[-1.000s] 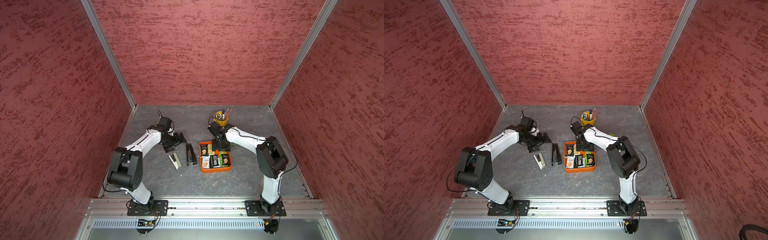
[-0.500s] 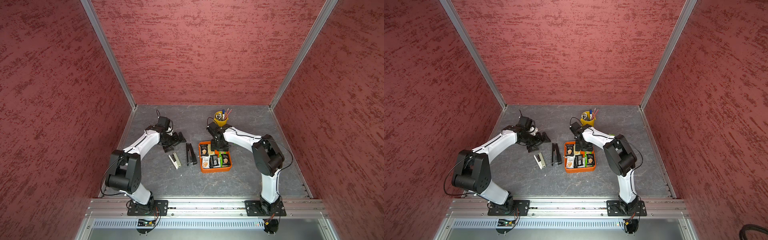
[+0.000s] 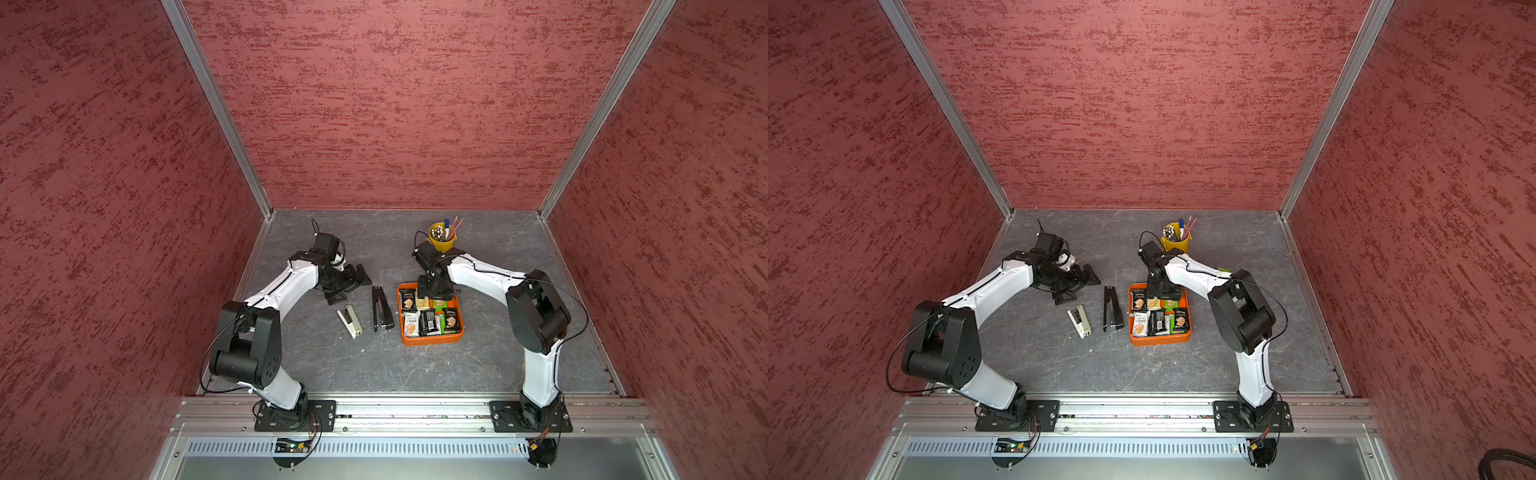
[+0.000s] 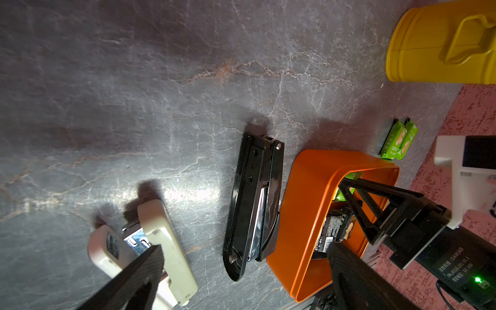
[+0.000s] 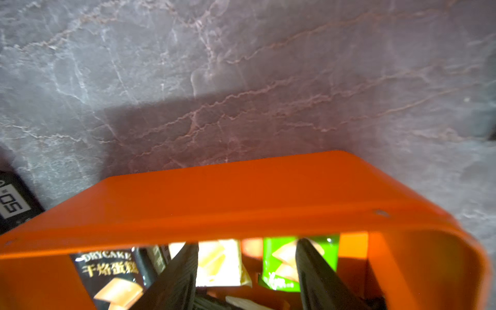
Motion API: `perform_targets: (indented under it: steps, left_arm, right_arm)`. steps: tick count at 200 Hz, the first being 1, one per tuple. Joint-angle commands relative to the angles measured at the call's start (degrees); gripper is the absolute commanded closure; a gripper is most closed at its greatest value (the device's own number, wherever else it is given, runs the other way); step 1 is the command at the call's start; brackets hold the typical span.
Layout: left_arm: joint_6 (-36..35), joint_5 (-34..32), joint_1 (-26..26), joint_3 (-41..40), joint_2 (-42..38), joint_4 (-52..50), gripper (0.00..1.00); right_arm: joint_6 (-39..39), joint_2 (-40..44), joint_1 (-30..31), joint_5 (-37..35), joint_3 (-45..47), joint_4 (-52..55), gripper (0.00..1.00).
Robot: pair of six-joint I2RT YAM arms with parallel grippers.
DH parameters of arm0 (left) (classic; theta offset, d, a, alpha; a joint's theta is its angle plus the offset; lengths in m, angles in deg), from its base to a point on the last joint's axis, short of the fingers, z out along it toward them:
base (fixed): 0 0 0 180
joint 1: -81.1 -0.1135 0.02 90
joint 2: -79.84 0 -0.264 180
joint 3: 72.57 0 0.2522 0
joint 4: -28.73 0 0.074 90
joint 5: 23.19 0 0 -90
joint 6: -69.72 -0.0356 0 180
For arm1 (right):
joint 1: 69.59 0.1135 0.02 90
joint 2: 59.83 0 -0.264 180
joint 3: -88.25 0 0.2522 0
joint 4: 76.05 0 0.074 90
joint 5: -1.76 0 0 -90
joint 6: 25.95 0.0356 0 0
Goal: Take the cookies out of the storage box
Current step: Pick up the cookie from the storage box.
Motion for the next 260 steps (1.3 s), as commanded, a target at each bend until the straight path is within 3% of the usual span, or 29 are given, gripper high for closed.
perform_targets:
  steps: [1,150,194,226,260]
  left_arm:
    - [-0.98,0.35,-0.34,-0.53,-1.29,-0.28,0.0]
    - [-1.61,-0.65,-0.3,1.8,-0.89,-2.51,0.0]
    - [-1.34,-1.15,-0.36,1.79,-1.28,-2.96,0.0]
    - [-1.1,-1.24,-0.33,1.62,-1.5,-2.97,0.0]
    - [-0.86,-1.34,-0.36,1.45,-1.62,-2.74,0.0]
  right_arm:
    - [1.0,2.58,0.23,-4.15,0.71,3.3,0.38]
    - [-0.78,-4.26,0.15,-5.22,-0.26,2.95,0.37]
    - [-1.35,-4.99,0.07,-4.86,-0.15,1.83,0.45]
    - [-1.92,-5.59,0.0,-4.93,-0.35,1.72,0.59]
    - [-2.49,-4.91,-0.11,-5.18,-0.41,2.01,0.64]
